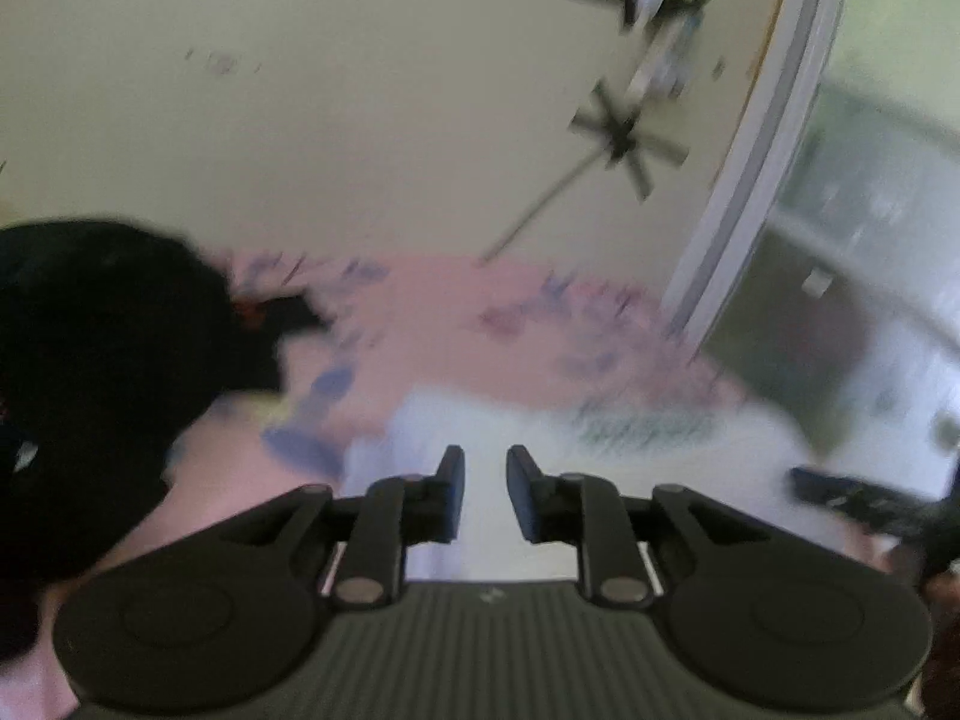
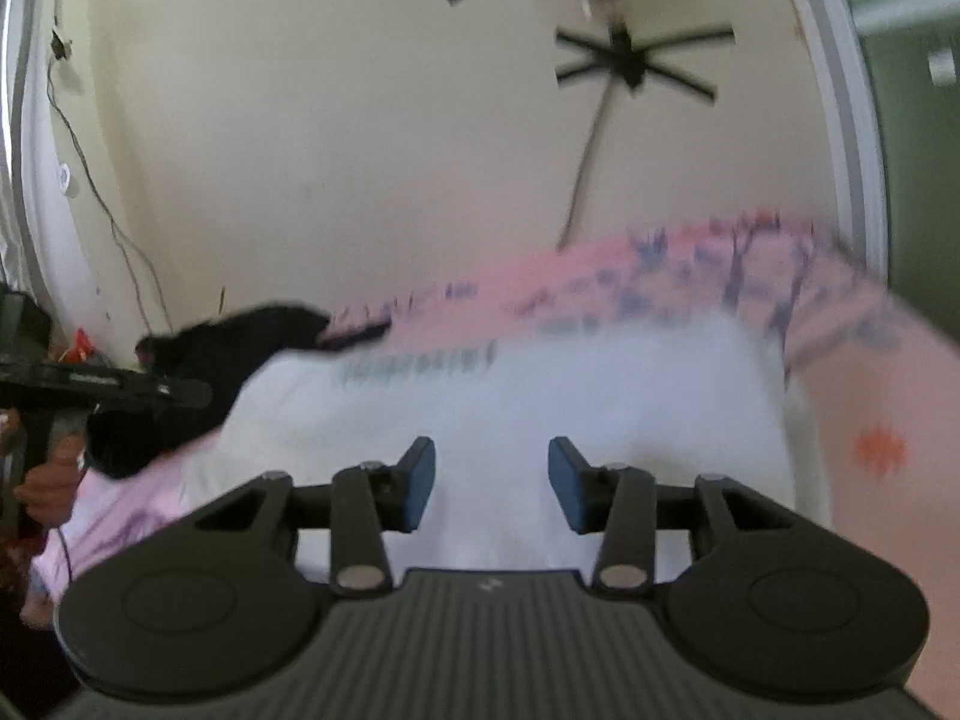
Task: Fold small clothes
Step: 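Grasp the T-shirt side edge with the left gripper while the right gripper holds the opposite side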
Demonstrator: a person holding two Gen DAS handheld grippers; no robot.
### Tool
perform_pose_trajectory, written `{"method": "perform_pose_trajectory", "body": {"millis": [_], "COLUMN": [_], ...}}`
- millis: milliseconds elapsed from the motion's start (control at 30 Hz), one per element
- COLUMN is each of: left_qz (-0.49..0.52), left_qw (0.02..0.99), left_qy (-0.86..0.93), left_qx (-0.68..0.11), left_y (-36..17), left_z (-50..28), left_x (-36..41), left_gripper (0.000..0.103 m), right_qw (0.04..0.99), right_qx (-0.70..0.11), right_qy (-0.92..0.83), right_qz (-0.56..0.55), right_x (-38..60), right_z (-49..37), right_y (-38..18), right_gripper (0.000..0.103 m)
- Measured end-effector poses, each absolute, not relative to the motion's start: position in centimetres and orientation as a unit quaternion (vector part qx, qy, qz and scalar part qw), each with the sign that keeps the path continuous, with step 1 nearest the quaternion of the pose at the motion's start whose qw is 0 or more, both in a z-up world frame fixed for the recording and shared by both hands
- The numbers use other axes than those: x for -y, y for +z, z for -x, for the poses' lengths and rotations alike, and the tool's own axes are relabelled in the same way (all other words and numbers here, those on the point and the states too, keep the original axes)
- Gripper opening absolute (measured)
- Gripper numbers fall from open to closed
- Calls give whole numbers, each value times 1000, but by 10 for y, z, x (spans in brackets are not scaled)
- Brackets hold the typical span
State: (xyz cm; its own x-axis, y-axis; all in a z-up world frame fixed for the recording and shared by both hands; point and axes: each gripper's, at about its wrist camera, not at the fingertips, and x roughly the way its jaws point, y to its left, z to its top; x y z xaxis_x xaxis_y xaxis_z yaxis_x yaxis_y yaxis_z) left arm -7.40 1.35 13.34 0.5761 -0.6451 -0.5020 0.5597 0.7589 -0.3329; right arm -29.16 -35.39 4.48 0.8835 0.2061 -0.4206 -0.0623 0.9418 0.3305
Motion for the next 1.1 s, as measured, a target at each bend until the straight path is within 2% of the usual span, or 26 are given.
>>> {"method": "perform_pose_trajectory", "body": {"millis": [67,200,267,300,333,433,633,733,800,833,867,900,933,1100], "left_qz": [69,35,6,-9,-18,26,-15,-18,-15,-9,5,22,42,55], "left_qw": [878,874,877,879,879,870,882,882,891,897,900,899,894,844], "left_qy": [-365,-376,-345,-325,-306,-321,-313,-311,-305,-305,-309,-318,-334,-429], "left_qx": [-303,-306,-335,-349,-365,-375,-352,-353,-334,-321,-309,-301,-296,-318], "left_y": [138,116,94,82,70,54,52,64,77,84,92,97,102,103], "left_z": [69,46,25,14,4,-12,-3,4,18,25,33,37,42,60], "left_x": [3,49,65,69,69,53,63,60,50,44,37,33,31,61], "left_gripper": [17,18,16,12,6,6,6,6,11,16,17,17,16,16], "right_qw": [959,954,951,951,952,951,928,929,933,932,929,924,917,885], "right_qx": [-222,-238,-263,-274,-279,-290,-269,-264,-242,-233,-227,-223,-225,-243], "right_qy": [76,108,105,93,77,7,-26,-32,-46,-58,-72,-83,-95,-88], "right_qz": [-157,-147,-122,-111,-100,-108,-257,-255,-262,-272,-284,-300,-317,-388], "right_x": [352,322,309,309,313,347,418,413,419,426,434,441,446,459], "right_z": [273,222,201,194,191,199,250,263,285,296,306,316,323,328], "right_y": [55,56,46,40,34,18,-6,3,16,20,22,23,21,-3], "right_gripper": [46,44,34,25,10,0,0,0,0,9,45,65,68,66]}}
